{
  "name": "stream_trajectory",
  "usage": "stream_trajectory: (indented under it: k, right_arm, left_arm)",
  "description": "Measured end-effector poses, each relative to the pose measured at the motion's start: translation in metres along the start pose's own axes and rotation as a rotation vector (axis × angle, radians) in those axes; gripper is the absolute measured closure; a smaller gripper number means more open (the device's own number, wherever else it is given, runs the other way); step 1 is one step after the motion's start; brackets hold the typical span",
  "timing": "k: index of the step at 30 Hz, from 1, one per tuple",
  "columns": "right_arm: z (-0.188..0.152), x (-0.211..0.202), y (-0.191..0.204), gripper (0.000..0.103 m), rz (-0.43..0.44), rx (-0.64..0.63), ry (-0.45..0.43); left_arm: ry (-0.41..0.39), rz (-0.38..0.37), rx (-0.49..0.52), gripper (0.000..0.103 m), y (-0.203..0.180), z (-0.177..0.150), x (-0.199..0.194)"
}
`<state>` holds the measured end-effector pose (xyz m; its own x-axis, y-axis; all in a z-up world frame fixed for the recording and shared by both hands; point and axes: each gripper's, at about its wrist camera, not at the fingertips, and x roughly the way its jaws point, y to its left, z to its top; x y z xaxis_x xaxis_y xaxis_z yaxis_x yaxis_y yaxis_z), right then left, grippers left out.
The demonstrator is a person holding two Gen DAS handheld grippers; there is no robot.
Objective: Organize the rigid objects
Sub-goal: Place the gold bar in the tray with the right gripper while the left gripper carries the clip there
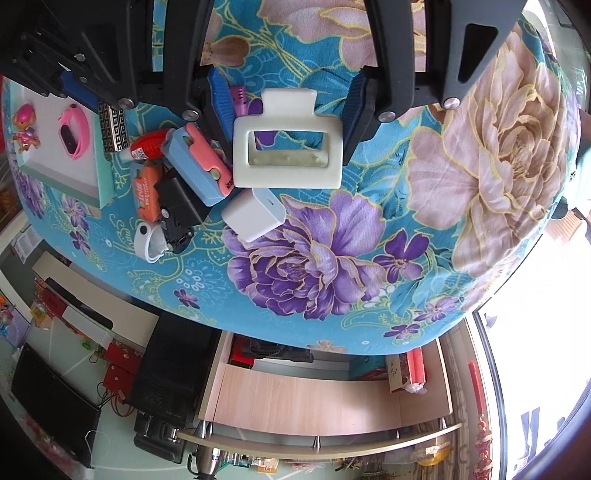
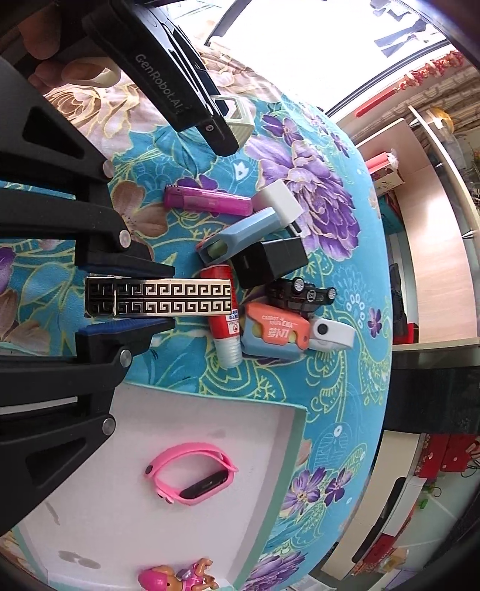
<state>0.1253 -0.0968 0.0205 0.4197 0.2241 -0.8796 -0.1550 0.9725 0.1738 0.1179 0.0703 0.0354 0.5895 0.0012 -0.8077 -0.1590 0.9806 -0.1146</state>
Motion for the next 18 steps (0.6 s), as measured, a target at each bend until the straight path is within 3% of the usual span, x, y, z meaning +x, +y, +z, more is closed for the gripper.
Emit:
stream_trajectory:
  k: [7, 18]
  right_arm:
    - [0.003, -0.02, -0.042, 0.082, -0.068, 0.107, -0.043]
    - [-0.018, -0.054, -0.155, 0.082, -0.263, 0.396, -0.049]
  left_arm:
    - [-0.018, -0.09, 0.074, 0.049, -0.035, 0.001, -0.011]
    - [-0.006, -0.274, 0.308, 0.049, -0.134, -0.02, -0.027]
